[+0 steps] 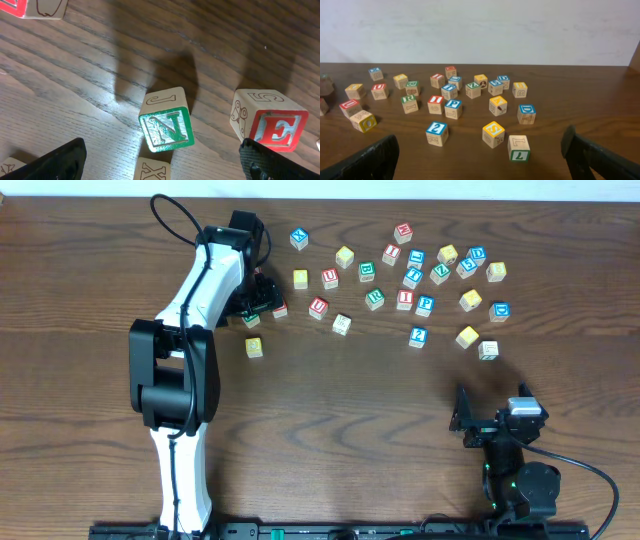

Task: Spell out NEURIPS
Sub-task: 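Lower the left gripper around the green N block and close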

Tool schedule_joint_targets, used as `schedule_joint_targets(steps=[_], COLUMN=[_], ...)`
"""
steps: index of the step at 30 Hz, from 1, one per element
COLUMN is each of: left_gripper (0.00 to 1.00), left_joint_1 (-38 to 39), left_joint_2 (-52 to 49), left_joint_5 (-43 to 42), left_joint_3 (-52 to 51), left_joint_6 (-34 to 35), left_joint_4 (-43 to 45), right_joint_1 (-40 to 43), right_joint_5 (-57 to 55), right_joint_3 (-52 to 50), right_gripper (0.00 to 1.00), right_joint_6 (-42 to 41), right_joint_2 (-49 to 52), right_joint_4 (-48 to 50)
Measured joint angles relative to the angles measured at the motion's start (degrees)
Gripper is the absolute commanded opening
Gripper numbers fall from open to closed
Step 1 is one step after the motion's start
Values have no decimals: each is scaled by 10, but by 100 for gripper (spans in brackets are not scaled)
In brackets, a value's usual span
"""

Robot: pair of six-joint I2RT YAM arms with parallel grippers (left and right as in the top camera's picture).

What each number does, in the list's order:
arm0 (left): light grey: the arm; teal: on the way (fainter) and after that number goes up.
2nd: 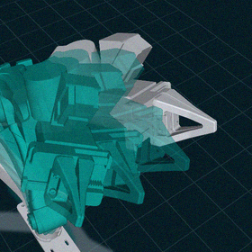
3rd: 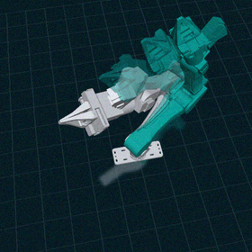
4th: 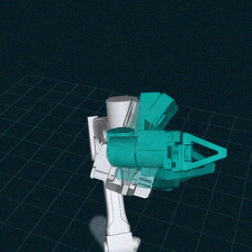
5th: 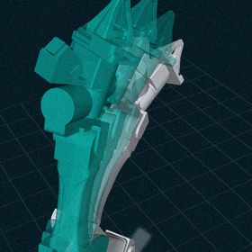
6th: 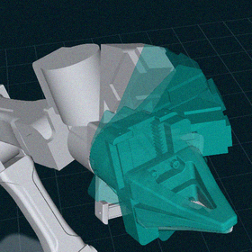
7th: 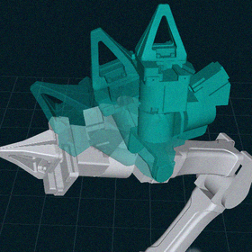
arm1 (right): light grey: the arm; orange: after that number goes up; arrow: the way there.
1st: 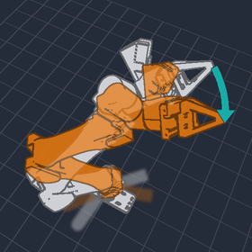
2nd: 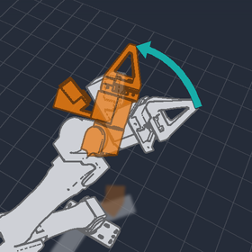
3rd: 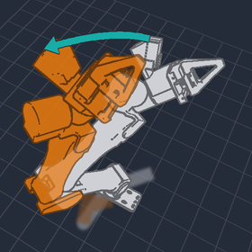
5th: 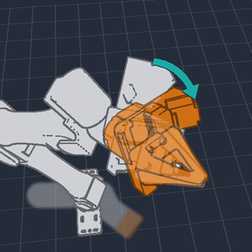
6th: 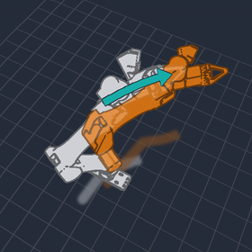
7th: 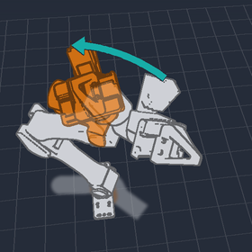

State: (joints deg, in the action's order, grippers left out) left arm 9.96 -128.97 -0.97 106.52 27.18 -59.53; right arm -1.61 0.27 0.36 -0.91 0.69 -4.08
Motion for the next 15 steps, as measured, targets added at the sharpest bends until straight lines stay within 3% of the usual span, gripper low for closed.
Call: schedule_joint_targets(steps=[15], left_gripper=[96], left_joint_1=[0], left_joint_2=[0], left_joint_5=[0], left_joint_3=[-38], left_joint_6=[0], left_joint_4=[28], right_joint_1=[0], right_joint_5=[0], right_joint_3=[0], right_gripper=[99], right_joint_6=[0], right_joint_2=[0], right_joint_4=[0])
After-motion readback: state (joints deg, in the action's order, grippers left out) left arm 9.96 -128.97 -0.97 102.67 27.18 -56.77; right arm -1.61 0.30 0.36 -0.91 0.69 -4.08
